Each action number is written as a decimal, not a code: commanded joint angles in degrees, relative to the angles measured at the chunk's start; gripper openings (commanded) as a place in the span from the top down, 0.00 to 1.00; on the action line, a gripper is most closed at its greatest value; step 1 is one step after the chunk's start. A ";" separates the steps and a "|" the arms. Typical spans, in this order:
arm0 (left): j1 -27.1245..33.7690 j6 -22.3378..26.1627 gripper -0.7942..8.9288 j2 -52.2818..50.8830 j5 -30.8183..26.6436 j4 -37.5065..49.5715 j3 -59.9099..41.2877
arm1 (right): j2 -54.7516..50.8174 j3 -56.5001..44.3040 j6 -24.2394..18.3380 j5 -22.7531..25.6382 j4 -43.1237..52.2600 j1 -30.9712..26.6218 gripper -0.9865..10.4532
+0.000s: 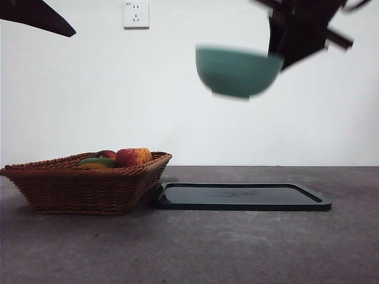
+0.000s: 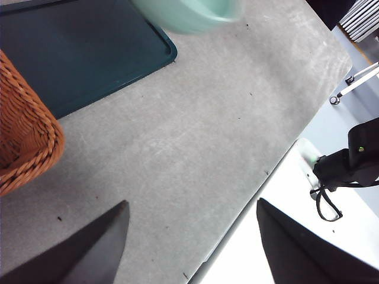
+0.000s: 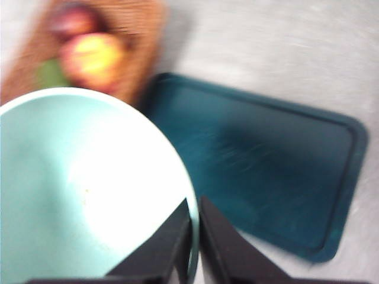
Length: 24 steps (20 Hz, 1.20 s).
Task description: Pick up the wifruite, put it on the bowl, pick up the plate, put it on desk
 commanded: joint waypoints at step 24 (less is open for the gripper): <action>-0.26 0.70 0.57 0.20 0.09 0.46 1.22 | 1.49 -30.42 7.15 7.54 19.98 14.40 0.76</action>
